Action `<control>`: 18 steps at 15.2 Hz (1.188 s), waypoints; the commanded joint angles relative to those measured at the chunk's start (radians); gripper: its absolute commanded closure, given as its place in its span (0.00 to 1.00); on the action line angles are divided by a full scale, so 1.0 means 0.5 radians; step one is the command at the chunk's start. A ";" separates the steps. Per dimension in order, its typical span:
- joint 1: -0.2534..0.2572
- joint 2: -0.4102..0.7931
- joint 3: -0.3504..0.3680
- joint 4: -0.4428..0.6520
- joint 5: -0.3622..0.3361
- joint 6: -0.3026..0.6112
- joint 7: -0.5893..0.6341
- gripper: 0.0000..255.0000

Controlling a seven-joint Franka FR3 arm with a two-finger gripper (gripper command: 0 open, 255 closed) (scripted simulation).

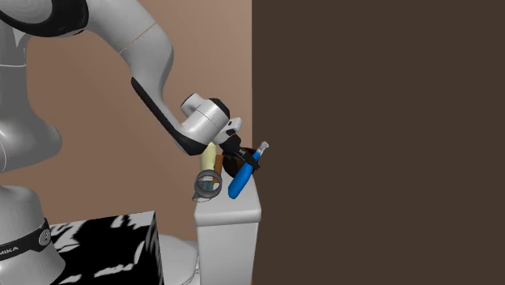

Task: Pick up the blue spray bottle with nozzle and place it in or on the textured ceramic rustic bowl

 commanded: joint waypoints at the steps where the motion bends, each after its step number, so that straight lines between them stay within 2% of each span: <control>1: 0.001 0.002 0.000 -0.001 0.000 0.000 -0.001 1.00; 5: 0.000 0.001 0.000 -0.002 -0.003 0.001 0.002 1.00; 12: -0.064 -0.187 0.046 -0.071 0.452 0.084 -0.378 1.00; 18: -0.171 -0.346 0.151 -0.139 0.933 0.131 -0.788 1.00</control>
